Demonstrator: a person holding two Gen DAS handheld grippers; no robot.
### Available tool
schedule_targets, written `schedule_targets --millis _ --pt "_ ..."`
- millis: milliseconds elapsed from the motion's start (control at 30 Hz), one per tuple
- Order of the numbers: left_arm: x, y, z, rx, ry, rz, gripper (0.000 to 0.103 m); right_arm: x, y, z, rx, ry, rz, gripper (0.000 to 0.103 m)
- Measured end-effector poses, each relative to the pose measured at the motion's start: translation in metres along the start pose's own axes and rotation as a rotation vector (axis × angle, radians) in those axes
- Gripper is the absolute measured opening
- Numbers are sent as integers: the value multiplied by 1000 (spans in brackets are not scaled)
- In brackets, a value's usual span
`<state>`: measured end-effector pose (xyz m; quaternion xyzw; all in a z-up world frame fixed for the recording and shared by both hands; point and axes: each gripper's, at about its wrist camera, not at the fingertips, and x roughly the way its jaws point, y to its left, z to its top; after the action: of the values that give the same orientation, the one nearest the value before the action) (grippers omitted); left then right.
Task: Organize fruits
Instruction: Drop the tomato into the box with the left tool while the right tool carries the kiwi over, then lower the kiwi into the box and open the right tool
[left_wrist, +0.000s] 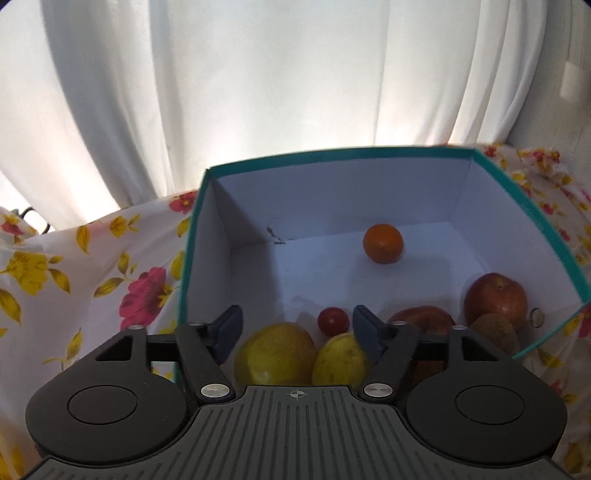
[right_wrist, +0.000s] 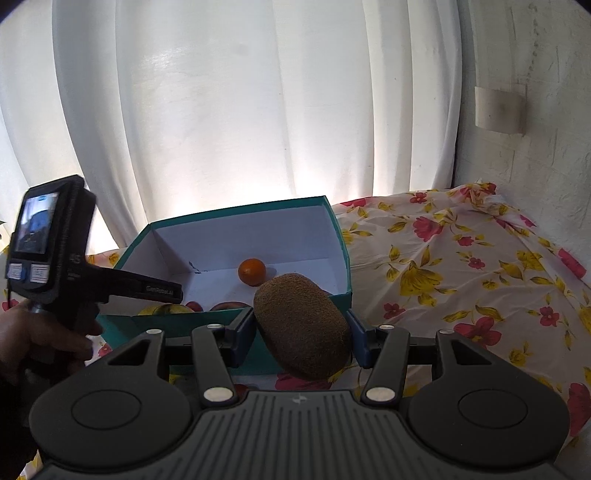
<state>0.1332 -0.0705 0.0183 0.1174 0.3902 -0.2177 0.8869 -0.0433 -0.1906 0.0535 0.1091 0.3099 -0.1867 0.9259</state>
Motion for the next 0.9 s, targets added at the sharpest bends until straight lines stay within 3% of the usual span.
schedule_targets --millis 67,200,267,367,533,900 --pt "-17 9 -4 -59 -31 16 87 1 1 0 0 0 3 52" --pt "-54 28 -26 -252 -55 -86 90 4 2 3 -1 -10 11 52" --pt "-72 26 -36 -247 -83 -79 98 5 2 5 0 -14 18 52" --pt "-85 21 -43 -193 -73 -49 98 7 4 9 -6 -25 29 52" --pt "-80 30 -52 -221 -13 33 98 18 13 22 -25 -46 54 52" --pt "-67 41 -65 -275 70 83 98 75 24 35 -49 9 59 52"
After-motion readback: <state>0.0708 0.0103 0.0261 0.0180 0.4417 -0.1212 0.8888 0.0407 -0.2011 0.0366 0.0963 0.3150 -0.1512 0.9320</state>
